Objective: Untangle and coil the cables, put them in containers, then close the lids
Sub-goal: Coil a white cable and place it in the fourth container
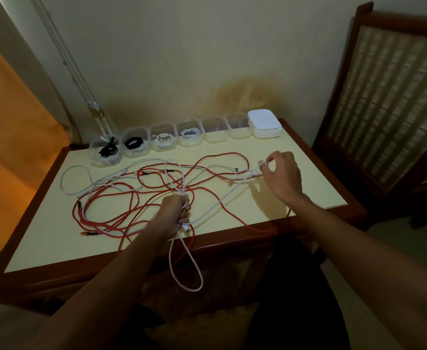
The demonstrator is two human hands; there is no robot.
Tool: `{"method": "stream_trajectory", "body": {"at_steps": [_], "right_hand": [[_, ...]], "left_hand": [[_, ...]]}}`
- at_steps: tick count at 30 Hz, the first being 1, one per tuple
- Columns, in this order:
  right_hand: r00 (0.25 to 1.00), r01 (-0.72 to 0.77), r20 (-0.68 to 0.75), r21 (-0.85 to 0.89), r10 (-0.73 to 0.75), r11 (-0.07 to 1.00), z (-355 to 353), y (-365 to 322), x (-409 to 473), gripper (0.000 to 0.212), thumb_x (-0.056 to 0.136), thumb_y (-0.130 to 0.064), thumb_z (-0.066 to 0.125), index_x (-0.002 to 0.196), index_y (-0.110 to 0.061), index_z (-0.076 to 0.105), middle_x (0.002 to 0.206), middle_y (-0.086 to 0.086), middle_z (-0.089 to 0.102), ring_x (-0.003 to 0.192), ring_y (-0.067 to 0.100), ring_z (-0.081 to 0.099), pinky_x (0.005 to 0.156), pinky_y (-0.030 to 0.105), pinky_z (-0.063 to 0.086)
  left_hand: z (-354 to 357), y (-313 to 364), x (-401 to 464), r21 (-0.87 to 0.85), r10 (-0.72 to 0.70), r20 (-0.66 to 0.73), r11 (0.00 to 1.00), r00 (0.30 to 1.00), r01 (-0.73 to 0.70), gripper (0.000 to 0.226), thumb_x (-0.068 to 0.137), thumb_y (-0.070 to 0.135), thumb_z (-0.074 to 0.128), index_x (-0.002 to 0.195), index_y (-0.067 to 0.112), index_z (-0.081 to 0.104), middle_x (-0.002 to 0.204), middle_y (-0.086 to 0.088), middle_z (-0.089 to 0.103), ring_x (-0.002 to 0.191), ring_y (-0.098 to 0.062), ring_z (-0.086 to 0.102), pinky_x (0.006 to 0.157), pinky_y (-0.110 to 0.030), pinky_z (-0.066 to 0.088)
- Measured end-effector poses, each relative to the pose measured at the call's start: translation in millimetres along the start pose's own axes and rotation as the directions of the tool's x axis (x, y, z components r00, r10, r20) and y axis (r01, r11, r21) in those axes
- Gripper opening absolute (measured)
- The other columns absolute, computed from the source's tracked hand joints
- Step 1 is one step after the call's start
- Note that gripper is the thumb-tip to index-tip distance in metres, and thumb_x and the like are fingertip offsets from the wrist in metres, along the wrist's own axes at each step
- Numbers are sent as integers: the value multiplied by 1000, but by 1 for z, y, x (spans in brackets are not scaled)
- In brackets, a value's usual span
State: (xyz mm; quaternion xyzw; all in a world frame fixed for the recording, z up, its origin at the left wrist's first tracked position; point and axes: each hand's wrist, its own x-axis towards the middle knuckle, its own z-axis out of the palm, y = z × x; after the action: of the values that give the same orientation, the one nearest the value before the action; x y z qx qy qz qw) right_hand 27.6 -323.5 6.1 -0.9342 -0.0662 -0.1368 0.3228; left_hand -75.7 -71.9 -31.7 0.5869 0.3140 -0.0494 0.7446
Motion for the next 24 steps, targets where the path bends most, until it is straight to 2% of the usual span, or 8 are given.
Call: {"method": "stream_trajectory", "body": {"at_steps": [3,5,7,10,14,17,20,24], "right_hand": [[960,-279,159,436,232,856,0,-12,20,30,91,-38,67,81,-10,69,87,5,73,81,20,69,75,36,56],[923,-381,292,611,249,694,-1,-28,23,34,95,-34,64,78,-5,68,76,13,72,63,20,68,67,36,59],[904,-421,374,698,205,580,-3,-47,20,37,99,-32,59,82,0,65,69,15,67,51,18,60,53,29,53],[867,-476,482,723,128,500,-9,-74,12,40,102,-36,52,85,-1,64,60,9,62,48,18,56,46,25,45],[827,-522,556,704,83,481,-14,-92,0,46,101,-44,49,87,-4,66,53,2,58,45,15,52,47,26,41],[809,-555,581,708,87,436,-14,-102,-4,54,99,-54,45,92,-5,66,71,11,70,55,20,62,56,30,53],[716,-650,694,624,74,434,-13,-104,-5,80,89,-75,35,110,-4,64,100,24,73,78,31,72,73,42,62],[626,-700,779,542,34,465,-7,-98,-8,94,87,-82,21,116,-3,62,102,25,72,90,39,72,81,47,59]], "left_hand": [[8,2,4,-12,23,13,1000,1000,-23,13,93,5,41,84,11,48,61,-1,37,43,-8,23,36,-19,18],[13,4,7,2,34,24,999,999,-34,16,94,6,42,79,10,47,61,-2,38,42,-9,23,37,-19,18],[18,3,10,11,32,28,999,999,-33,18,95,7,41,78,10,47,61,-3,39,42,-9,24,36,-17,18],[20,-2,12,-15,-32,86,999,996,34,20,97,8,39,77,11,44,62,-2,37,40,-8,24,36,-16,18],[15,-8,5,-154,-130,224,974,966,167,26,99,12,38,74,11,45,58,0,37,38,-8,30,41,-19,23],[6,-13,2,-189,-167,168,962,972,198,27,101,20,44,77,10,50,58,-1,42,40,-10,38,50,-21,35],[-3,-18,0,-188,-187,142,959,972,212,28,100,23,44,76,10,49,56,-4,45,45,-14,42,48,-25,40],[-8,-14,-9,-230,-162,144,954,976,192,24,99,22,48,79,9,51,65,-6,47,57,-16,43,61,-27,38]]}}
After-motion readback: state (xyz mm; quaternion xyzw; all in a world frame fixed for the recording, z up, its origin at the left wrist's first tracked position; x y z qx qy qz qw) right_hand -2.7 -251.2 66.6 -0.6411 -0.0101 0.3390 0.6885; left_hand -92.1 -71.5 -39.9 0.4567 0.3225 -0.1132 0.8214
